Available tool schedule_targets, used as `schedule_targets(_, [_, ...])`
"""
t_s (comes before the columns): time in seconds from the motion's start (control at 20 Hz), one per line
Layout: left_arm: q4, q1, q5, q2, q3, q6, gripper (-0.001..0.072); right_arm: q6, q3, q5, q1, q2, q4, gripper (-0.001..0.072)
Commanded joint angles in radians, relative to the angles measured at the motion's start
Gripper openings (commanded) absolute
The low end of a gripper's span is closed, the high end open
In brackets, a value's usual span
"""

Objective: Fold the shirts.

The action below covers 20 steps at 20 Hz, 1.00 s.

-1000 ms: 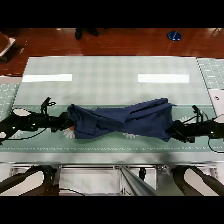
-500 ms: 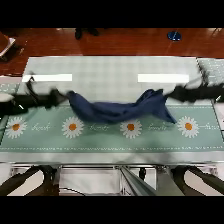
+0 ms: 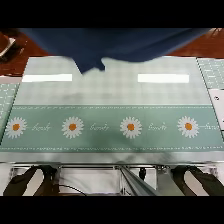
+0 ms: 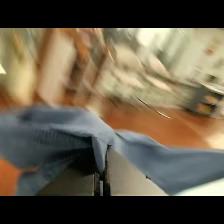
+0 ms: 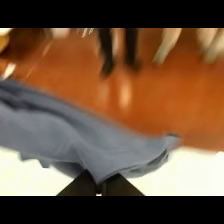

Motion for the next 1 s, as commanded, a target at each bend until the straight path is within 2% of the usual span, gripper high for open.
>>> schedule_targets(0.0, [0.187,0.113,0.032,0.162,0.122,-0.014,0.0016,0.036,0.060,0.017,0.001,0.166,-0.142,0.0023])
schedule_targets(0.2, [0.445,0.140,0.042,0.299,0.122,-0.084,0.0016,0.078,0.059,0.113,0.001,0.268,-0.238,0.0023])
schedule_targets(0.4, [0.633,0.031,0.004,0.322,0.073,-0.153,0.0016,0.100,-0.034,0.166,0.001,0.320,-0.269,0.0023])
schedule_targets(0.55, [0.634,-0.044,0.003,0.313,-0.095,-0.186,0.0016,0.103,-0.215,0.184,0.001,0.340,-0.211,0.0023])
schedule_targets(0.75, [0.569,-0.106,0.017,0.233,-0.446,-0.193,0.0016,0.053,-0.581,0.150,0.001,0.338,-0.025,0.0023])
schedule_targets(0.85, [0.566,-0.172,0.097,0.136,-0.591,-0.193,0.0016,0.045,-0.778,0.055,0.001,0.319,-0.019,0.0023])
schedule_targets(0.95, [0.567,-0.243,0.241,0.000,-0.667,-0.193,0.0016,0.024,-0.924,-0.092,0.001,0.249,-0.007,0.0023])
